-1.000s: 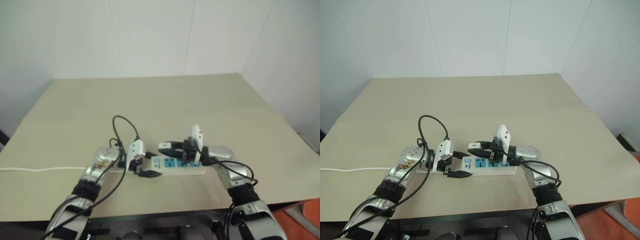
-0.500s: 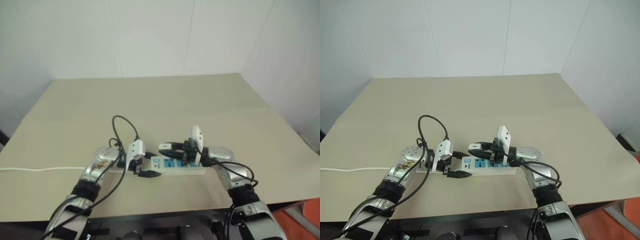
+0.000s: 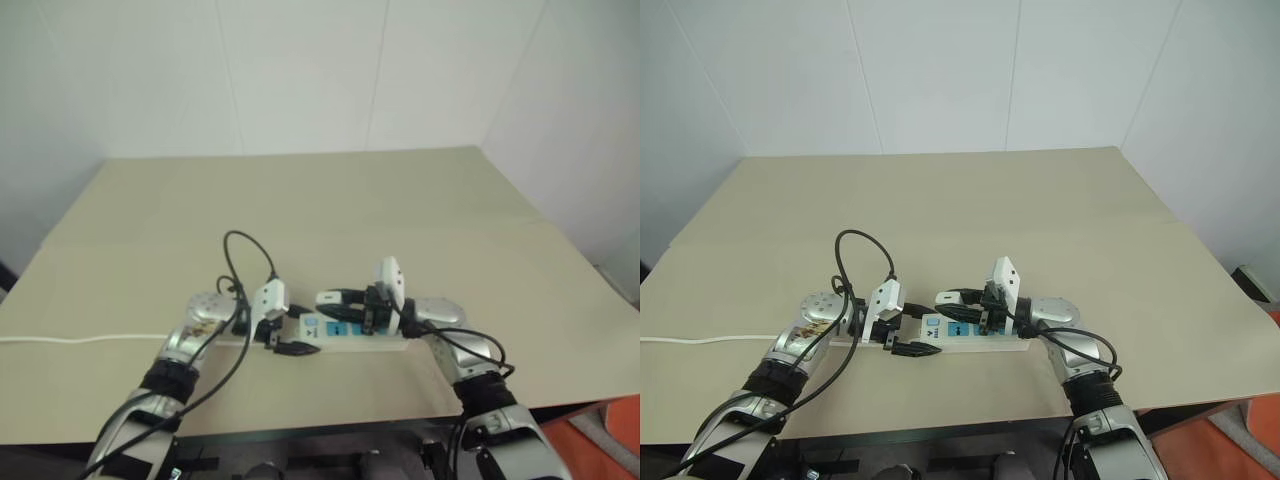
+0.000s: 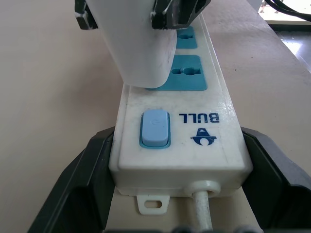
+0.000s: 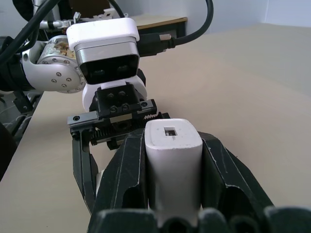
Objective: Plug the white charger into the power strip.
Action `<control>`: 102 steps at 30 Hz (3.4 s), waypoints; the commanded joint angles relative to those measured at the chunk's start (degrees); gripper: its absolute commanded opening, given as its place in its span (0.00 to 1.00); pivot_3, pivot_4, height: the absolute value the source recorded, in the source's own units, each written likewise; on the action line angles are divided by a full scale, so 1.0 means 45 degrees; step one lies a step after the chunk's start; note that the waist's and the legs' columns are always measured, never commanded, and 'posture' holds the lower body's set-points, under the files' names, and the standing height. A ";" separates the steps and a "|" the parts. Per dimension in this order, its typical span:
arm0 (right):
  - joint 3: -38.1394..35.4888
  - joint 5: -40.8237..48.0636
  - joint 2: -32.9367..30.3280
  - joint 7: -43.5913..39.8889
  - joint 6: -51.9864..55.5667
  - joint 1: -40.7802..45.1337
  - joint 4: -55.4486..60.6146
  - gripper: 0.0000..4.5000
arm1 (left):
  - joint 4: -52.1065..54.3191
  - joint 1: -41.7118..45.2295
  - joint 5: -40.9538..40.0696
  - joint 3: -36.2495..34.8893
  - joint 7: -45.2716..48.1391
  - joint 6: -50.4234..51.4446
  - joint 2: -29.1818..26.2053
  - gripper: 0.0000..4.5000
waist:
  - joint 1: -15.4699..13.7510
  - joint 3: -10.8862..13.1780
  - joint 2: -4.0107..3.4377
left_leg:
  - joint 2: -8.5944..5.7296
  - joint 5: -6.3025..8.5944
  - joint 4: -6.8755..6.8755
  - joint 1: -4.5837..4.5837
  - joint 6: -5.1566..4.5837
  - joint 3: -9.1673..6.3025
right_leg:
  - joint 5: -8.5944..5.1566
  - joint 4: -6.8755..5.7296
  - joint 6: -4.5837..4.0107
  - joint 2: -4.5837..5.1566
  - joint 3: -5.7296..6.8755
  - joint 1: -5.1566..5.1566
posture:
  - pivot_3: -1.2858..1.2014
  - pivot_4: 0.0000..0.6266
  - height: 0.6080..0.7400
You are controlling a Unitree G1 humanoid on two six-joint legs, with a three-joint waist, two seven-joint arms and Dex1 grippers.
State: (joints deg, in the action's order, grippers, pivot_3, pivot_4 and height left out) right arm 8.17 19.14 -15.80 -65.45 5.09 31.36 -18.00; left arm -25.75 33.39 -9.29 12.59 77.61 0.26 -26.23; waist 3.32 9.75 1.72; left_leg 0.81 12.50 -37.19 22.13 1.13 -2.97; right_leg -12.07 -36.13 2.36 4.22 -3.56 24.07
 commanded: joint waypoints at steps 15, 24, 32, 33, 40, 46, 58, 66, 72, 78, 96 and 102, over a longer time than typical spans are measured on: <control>-0.0235 -0.0403 -0.1353 -0.1318 -0.1106 -0.0075 -0.1581 0.25 | 0.0307 -0.0294 0.0030 -0.0081 0.0060 0.0236 -0.0710 0.73 | -0.0153 0.0000 0.0000 | -0.0001 0.0000 0.0002 0.0004 0.0000 0.0001 | 0.0001 0.0006 -0.0001 0.0001 0.0000 0.0000 | 0.52 0.24 1.00; -0.0310 -0.0502 -0.1833 -0.1533 -0.1375 -0.0265 -0.2026 0.25 | 0.0484 -0.0430 -0.0010 -0.0110 -0.0019 0.0328 -0.0810 0.73 | -0.0164 0.0000 0.0000 | -0.0001 0.0000 0.0002 0.0000 0.0000 0.0001 | 0.0000 0.0007 -0.0001 0.0002 0.0000 -0.0005 | 0.52 0.24 1.00; -0.0102 -0.0740 -0.2195 -0.1898 -0.1756 -0.0081 -0.2729 0.25 | 0.0525 -0.0443 -0.0007 -0.0107 -0.0077 0.0331 -0.0838 0.73 | -0.0163 -0.0001 0.0001 | -0.0001 0.0000 0.0001 -0.0008 0.0000 0.0002 | -0.0001 0.0009 0.0001 0.0002 0.0000 -0.0015 | 0.52 0.24 1.00; 0.0001 -0.0746 -0.2120 -0.1930 -0.1760 -0.0005 -0.2753 0.25 | 0.0560 -0.0464 -0.0012 -0.0110 -0.0088 0.0337 -0.0850 0.73 | -0.0162 -0.0001 0.0001 | -0.0001 0.0000 0.0001 -0.0010 0.0000 0.0002 | -0.0001 0.0009 0.0001 0.0002 0.0000 -0.0017 | 0.52 0.24 1.00; 0.1188 -0.1013 -0.0870 -0.1773 -0.1742 0.0332 -0.2441 0.25 | 0.0763 -0.0583 -0.0091 -0.0061 -0.0197 0.0389 -0.0873 0.73 | 0.0006 -0.0016 0.0019 | 0.0008 0.0000 0.0015 -0.0036 0.0000 0.0003 | -0.0003 0.0004 -0.0002 -0.0007 -0.0003 -0.0025 | 0.52 0.24 1.00; 0.1492 -0.1316 -0.0123 -0.1647 -0.1709 0.0453 -0.2975 0.25 | 0.0963 -0.0685 -0.0193 -0.0017 -0.0339 0.0421 -0.0914 0.73 | 0.0240 -0.0024 0.0024 | 0.0027 0.0001 0.0049 -0.0165 0.0000 0.0008 | -0.0054 0.0009 0.0075 -0.0035 -0.0026 -0.0127 | 0.52 0.24 1.00; 0.1404 -0.1787 -0.1343 -0.2325 -0.2626 -0.0156 -0.4080 0.25 | 0.1246 -0.0967 -0.0286 -0.0132 -0.0329 0.0489 -0.1285 0.73 | 0.0139 -0.0039 0.0027 | 0.0065 0.0004 0.0073 -0.0250 0.0000 0.0004 | -0.0083 0.0013 0.0059 -0.0078 -0.0027 -0.0209 | 0.52 0.24 1.00; 0.1808 -0.1811 -0.1316 -0.3063 -0.2688 0.0166 -0.4511 0.25 | 0.1397 -0.1027 -0.0314 -0.0177 -0.0406 0.0461 -0.1334 0.73 | 0.0123 -0.0039 0.0027 | 0.0064 0.0004 0.0073 -0.0248 0.0000 0.0004 | -0.0084 0.0017 0.0057 -0.0076 -0.0027 -0.0210 | 0.52 0.24 1.00; 0.1565 -0.1678 -0.0951 -0.2692 -0.2513 0.0524 -0.4832 0.25 | 0.1577 -0.1179 -0.0342 -0.0232 -0.0478 0.0539 -0.1446 0.73 | 0.0145 -0.0039 0.0027 | 0.0064 0.0006 0.0074 -0.0247 -0.0002 0.0004 | -0.0086 0.0020 0.0054 -0.0076 -0.0027 -0.0210 | 0.52 0.24 1.00; 0.1433 -0.1494 -0.0735 -0.2329 -0.2304 0.0386 -0.4362 0.25 | 0.1647 -0.1185 -0.0382 -0.0146 -0.0599 0.0673 -0.1345 0.73 | 0.0166 -0.0039 0.0027 | 0.0066 0.0006 0.0074 -0.0252 -0.0001 0.0005 | -0.0087 0.0016 0.0054 -0.0079 -0.0028 -0.0210 | 0.52 0.24 1.00; 0.1486 -0.1406 -0.0802 -0.2204 -0.1871 -0.0044 -0.3024 0.83 | 0.1123 -0.0789 -0.0300 -0.0023 -0.0677 0.0541 -0.0963 0.73 | 0.0143 -0.0042 0.0033 | 0.0066 0.0007 0.0075 -0.0243 0.0000 0.0003 | -0.0088 0.0022 0.0053 -0.0080 -0.0026 -0.0206 | 0.52 0.24 1.00; 0.1187 -0.1256 -0.1078 -0.2206 -0.1809 0.0029 -0.2690 0.98 | 0.1088 -0.0774 -0.0288 0.0014 -0.0761 0.0563 -0.0848 0.73 | 0.0134 -0.0046 0.0040 | 0.0066 0.0007 0.0075 -0.0243 0.0000 0.0002 | -0.0088 0.0023 0.0054 -0.0079 -0.0026 -0.0207 | 0.52 0.24 1.00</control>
State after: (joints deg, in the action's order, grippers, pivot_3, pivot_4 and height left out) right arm 12.76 15.92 -19.01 -75.03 -4.76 33.78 -28.08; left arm -20.15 29.19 -10.86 13.73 74.93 2.41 -29.57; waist 3.92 9.54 1.90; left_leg 1.10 12.53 -36.85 21.04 1.13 -2.96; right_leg -12.47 -36.02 2.60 3.86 -3.67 23.14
